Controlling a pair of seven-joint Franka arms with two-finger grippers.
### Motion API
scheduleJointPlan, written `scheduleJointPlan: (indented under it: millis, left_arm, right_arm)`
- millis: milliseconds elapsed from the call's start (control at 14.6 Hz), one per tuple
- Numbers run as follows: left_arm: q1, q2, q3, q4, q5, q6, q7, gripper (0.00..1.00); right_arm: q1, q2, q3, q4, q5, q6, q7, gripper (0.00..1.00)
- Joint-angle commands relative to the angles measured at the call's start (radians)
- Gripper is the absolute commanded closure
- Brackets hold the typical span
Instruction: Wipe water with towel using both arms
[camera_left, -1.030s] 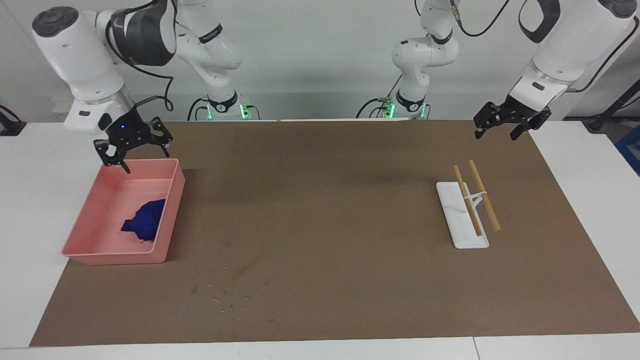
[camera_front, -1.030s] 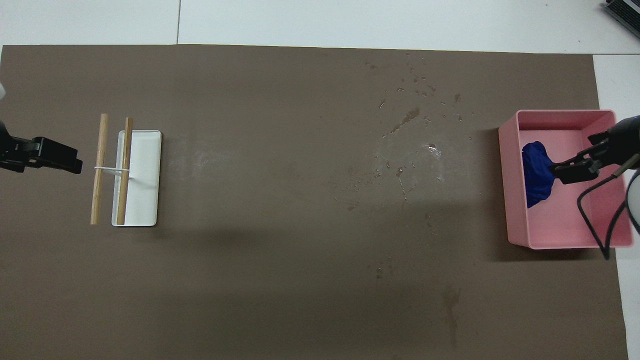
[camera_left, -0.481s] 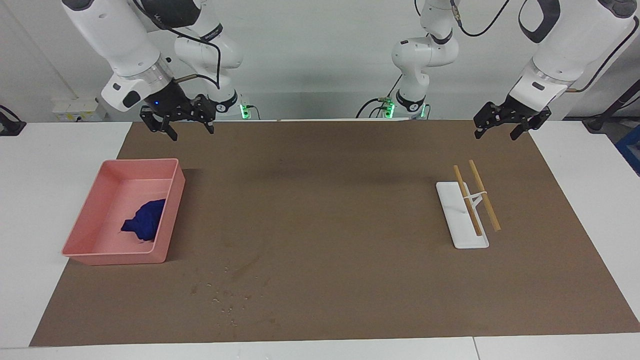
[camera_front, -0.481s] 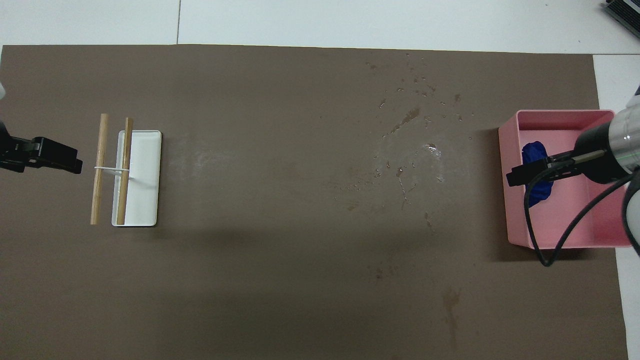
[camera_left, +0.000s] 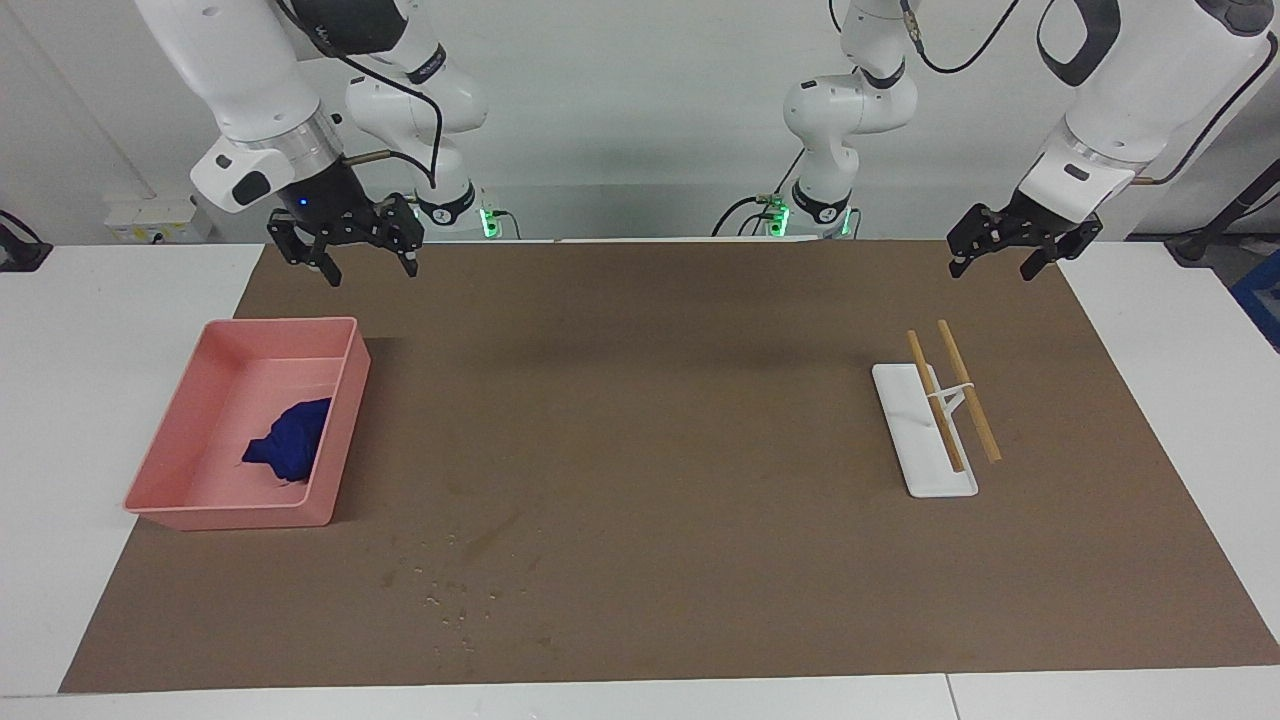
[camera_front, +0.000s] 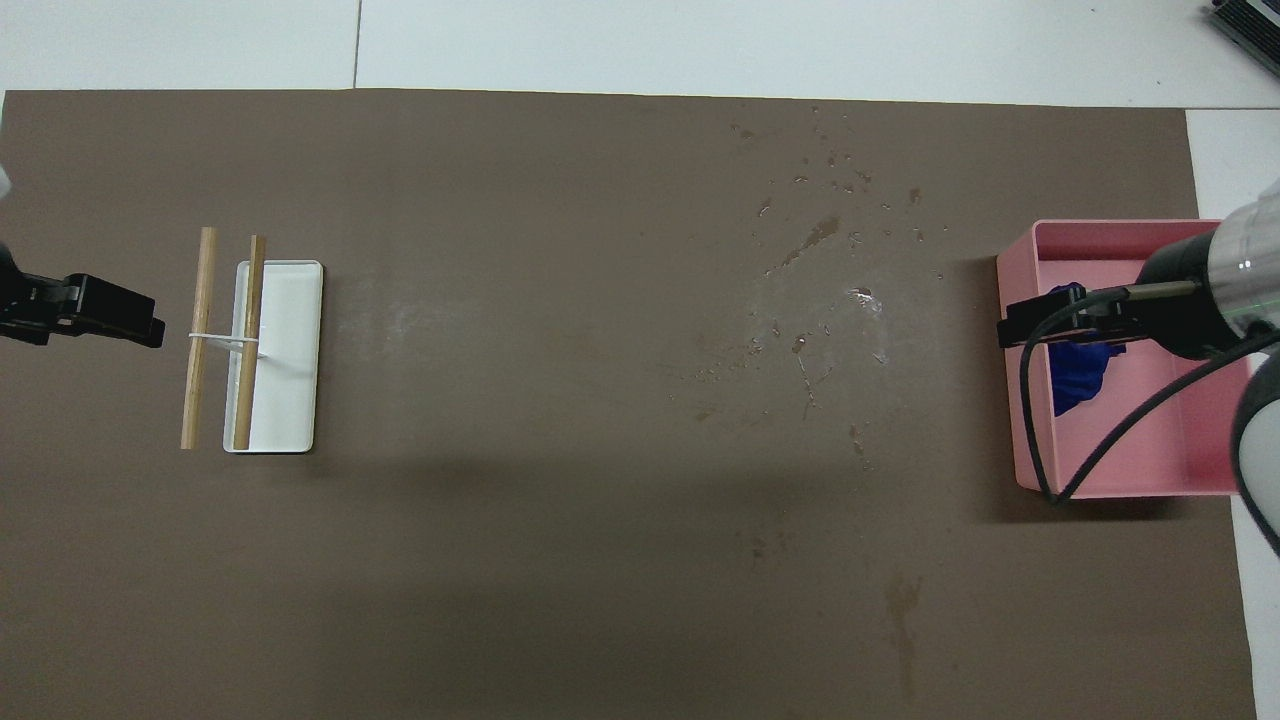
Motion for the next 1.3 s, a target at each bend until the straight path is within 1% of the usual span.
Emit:
scheduleJointPlan:
  millis: [0, 69, 137, 275, 343, 481, 824, 961, 1236]
  left_arm:
    - [-0.005, -0.023, 0.003, -0.03, 0.012, 0.022, -0.011, 0.0]
    - [-0.005, -0.023, 0.003, -0.029, 0.012, 0.022, -0.011, 0.0]
    - [-0.005, -0.024, 0.003, -0.03, 0.012, 0.022, -0.011, 0.0]
    - [-0.005, -0.023, 0.003, -0.03, 0.012, 0.022, -0.011, 0.0]
    - [-0.005, -0.023, 0.003, -0.029, 0.012, 0.022, -0.011, 0.0]
    - [-0.005, -0.024, 0.003, -0.03, 0.012, 0.022, -0.011, 0.0]
    - [-0.005, -0.023, 0.003, -0.03, 0.012, 0.022, -0.011, 0.0]
    - [-0.005, -0.023, 0.003, -0.029, 0.012, 0.022, -0.011, 0.0]
    - [-0.005, -0.024, 0.003, -0.029, 0.012, 0.022, -0.011, 0.0]
  right_arm:
    - [0.041, 0.059, -0.005, 0.028, -0.076, -0.019, 0.005, 0.0]
    - [0.036, 0.027, -0.011, -0.044, -0.067, 0.0, 0.005, 0.0]
    - [0.033, 0.022, -0.012, -0.013, -0.067, -0.008, 0.005, 0.0]
    - [0.035, 0.027, -0.01, 0.085, -0.067, -0.079, 0.002, 0.0]
    - [0.036, 0.027, -0.008, 0.095, -0.053, -0.093, 0.004, 0.0]
    - [0.039, 0.024, -0.007, 0.098, -0.039, -0.106, 0.004, 0.0]
    - [0.03, 0.011, -0.005, 0.064, -0.039, -0.104, 0.005, 0.0]
    - [0.004, 0.004, 0.007, 0.049, -0.039, -0.101, 0.005, 0.0]
    - [-0.011, 0.002, 0.015, 0.049, -0.039, -0.112, -0.002, 0.0]
